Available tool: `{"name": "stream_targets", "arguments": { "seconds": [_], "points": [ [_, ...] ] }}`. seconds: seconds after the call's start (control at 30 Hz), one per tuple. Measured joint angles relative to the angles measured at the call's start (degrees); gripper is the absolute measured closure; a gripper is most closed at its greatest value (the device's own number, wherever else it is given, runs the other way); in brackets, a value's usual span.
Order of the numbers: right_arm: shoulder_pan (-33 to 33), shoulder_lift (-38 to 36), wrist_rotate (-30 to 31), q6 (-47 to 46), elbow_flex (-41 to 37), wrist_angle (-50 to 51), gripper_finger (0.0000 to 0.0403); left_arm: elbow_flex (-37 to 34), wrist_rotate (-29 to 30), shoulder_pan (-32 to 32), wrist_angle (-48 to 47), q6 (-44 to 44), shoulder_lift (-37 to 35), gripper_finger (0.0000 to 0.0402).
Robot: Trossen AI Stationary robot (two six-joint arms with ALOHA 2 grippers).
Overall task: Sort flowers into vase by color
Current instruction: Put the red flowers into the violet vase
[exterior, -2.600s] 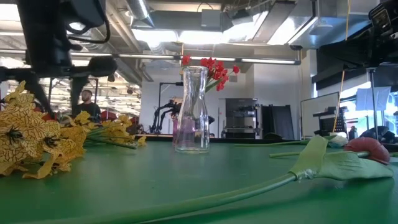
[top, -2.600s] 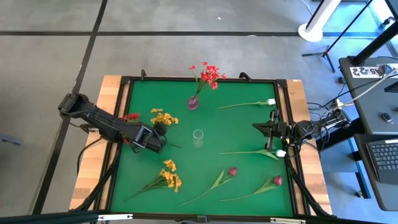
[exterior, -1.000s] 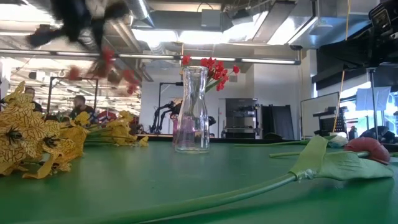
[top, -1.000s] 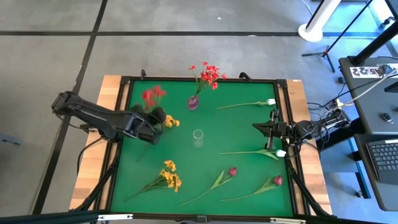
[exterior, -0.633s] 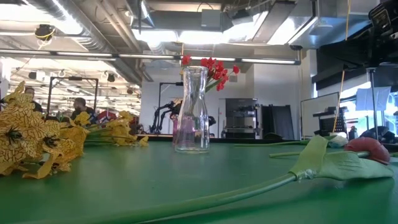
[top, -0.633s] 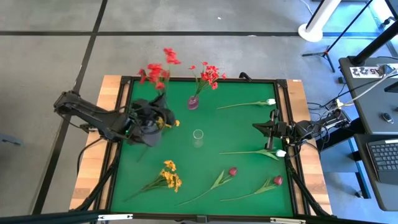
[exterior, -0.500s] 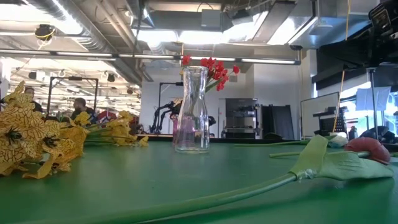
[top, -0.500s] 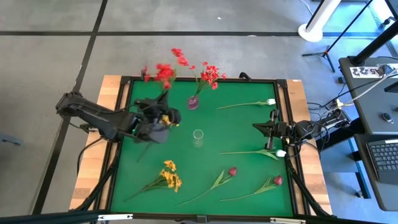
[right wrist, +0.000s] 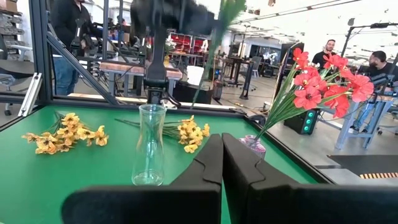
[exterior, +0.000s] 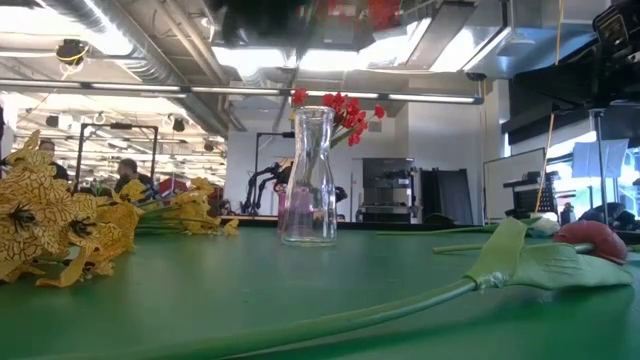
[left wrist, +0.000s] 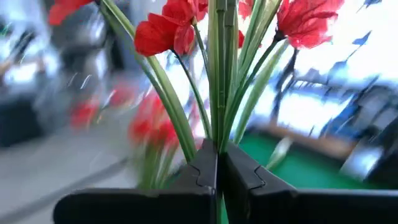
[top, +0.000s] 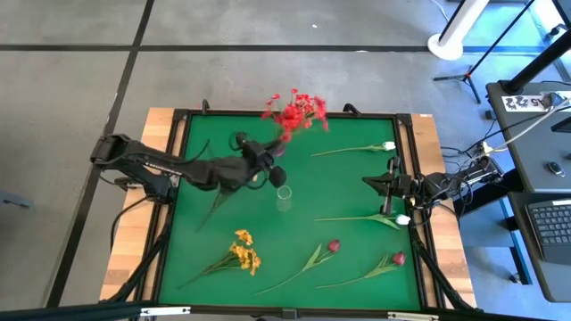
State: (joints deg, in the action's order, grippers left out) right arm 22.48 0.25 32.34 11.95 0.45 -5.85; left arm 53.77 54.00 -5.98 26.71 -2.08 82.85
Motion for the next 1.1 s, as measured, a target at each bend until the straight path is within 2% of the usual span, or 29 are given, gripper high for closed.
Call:
{"name": "stream_targets", "arguments": {
  "seconds": [0.1,0.23,0.5,0.67,0.9,1.1],
  "points": [
    [0.00,-0.02,0.00,0.00,0.02,0.00,0.0402,-1.47,-4.92,0.09,14.44,10.73,-0.95,0.0401],
    [0.00,-0.01,0.00,0.01,0.00,0.02,0.0402,-4.44,-16.37,3.39,24.94,14.17,-1.27,0.0401],
    [0.00,0.00,0.00,0.01,0.02,0.00,0.0402,-14.03,-27.94,18.28,27.91,1.87,-1.15,0.0401],
    [0.00,-0.01,0.00,0.01,0.01,0.00,0.0402,-17.09,-34.60,24.38,30.83,-2.28,-1.14,0.0401],
    [0.00,-0.02,0.00,0.01,0.00,0.00,0.0402,-17.15,-38.55,28.12,33.36,-2.30,2.96,0.0401],
    [0.00,0.00,0.00,-0.01,0.00,0.00,0.0402,-17.19,-39.06,29.52,37.37,-2.32,8.33,0.0401]
  ]
}}
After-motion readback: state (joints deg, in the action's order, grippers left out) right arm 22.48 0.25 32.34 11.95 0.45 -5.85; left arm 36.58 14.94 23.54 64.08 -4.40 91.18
